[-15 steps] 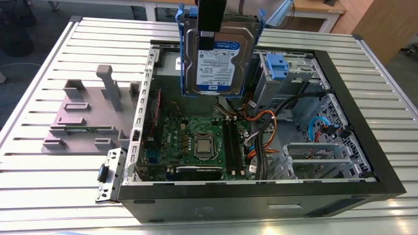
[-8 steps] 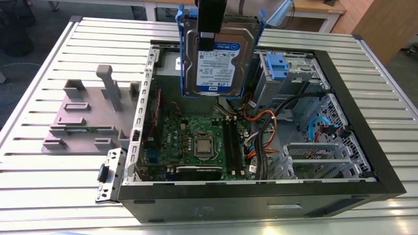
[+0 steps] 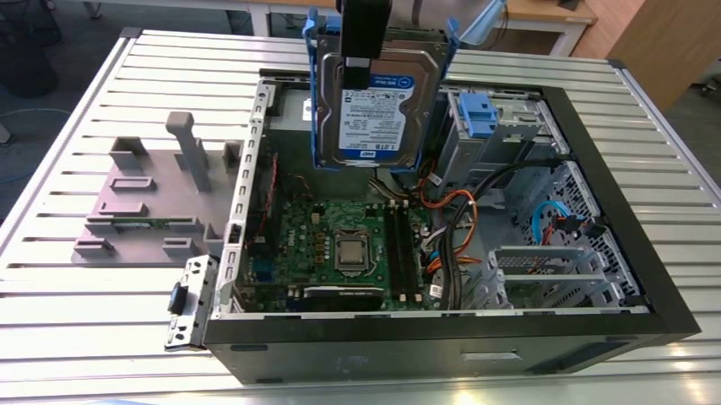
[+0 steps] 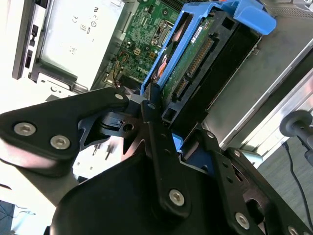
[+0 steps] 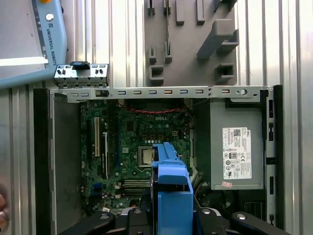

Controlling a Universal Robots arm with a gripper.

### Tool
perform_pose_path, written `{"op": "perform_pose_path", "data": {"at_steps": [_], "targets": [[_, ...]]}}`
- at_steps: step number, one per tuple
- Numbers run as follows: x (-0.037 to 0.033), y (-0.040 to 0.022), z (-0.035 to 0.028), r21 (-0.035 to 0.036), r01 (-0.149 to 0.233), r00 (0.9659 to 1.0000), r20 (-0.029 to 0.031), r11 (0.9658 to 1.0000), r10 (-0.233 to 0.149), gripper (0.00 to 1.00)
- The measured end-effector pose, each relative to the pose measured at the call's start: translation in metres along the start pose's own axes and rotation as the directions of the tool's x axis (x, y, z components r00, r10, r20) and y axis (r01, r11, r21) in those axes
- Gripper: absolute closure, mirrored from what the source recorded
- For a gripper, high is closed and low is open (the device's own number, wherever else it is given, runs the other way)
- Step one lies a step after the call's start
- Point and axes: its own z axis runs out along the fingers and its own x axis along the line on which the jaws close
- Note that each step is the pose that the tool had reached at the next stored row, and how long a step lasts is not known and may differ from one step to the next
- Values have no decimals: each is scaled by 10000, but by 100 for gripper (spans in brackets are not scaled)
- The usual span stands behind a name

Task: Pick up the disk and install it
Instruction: 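Pick up the disk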

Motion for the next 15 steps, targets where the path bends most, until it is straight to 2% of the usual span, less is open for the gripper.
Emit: {"op": "perform_pose_path", "data": {"at_steps": [15], "targets": [[42, -2, 0, 0, 0, 10000, 0, 10000, 0, 64]]}}
